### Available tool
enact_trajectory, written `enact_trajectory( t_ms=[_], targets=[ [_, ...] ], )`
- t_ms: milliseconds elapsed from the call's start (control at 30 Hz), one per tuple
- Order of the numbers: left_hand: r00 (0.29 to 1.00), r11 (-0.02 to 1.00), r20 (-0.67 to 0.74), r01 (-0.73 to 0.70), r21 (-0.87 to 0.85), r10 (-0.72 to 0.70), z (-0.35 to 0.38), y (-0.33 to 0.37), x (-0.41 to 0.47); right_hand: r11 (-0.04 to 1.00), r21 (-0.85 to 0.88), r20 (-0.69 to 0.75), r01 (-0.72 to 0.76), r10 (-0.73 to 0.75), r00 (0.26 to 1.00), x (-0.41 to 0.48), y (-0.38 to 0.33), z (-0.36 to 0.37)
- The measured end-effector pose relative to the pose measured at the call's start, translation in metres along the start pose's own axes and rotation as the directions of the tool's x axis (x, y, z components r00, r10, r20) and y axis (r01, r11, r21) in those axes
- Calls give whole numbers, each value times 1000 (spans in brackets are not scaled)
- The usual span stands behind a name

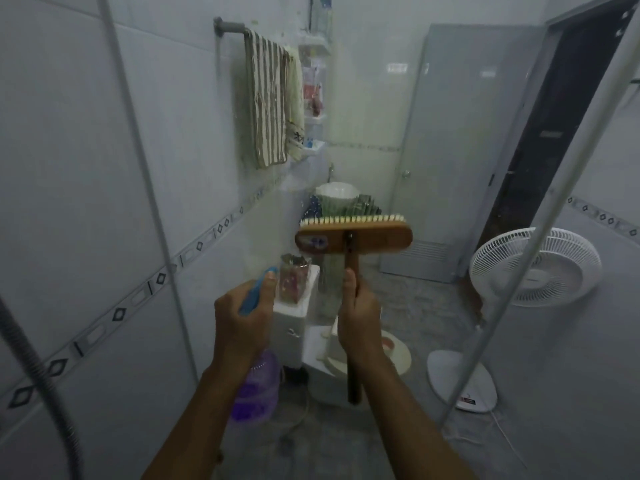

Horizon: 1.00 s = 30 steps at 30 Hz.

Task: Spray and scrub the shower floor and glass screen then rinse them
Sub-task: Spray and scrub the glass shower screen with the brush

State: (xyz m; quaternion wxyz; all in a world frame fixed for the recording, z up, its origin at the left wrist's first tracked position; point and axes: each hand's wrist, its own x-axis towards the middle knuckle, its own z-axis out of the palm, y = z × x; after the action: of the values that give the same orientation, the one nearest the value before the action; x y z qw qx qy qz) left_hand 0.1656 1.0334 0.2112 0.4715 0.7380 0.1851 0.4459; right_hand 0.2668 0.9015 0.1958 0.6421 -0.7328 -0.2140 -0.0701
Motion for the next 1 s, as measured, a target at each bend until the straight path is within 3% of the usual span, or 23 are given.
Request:
enact_trajectory(
  t_ms=[100, 233, 333, 600, 833, 1000],
  targets=[
    [1000, 1000, -4, 5, 8, -5, -1, -1, -3, 999, -24, 21, 36, -36, 999, 5, 9, -1],
    [1000, 1000, 4, 1, -2, -1, 4, 0, -5, 987, -18, 72, -161, 162, 984, -50, 76, 11],
    [1000, 1000, 3, -17, -5, 17, 5, -1, -3, 975, -79, 87, -207, 214, 973, -62, 95, 11],
    [999, 999, 17, -42, 5, 42, 18, 0, 4, 999, 9, -9, 41, -41, 999, 11, -4, -7],
    [994, 993, 51, -98, -59, 101, 26, 24, 20, 995, -48, 9, -89, 90, 996, -36, 54, -13],
    [980, 977, 45, -189, -99, 194, 33, 49, 37, 1000, -3, 8, -25, 25, 1000, -4, 3, -23]
  ],
)
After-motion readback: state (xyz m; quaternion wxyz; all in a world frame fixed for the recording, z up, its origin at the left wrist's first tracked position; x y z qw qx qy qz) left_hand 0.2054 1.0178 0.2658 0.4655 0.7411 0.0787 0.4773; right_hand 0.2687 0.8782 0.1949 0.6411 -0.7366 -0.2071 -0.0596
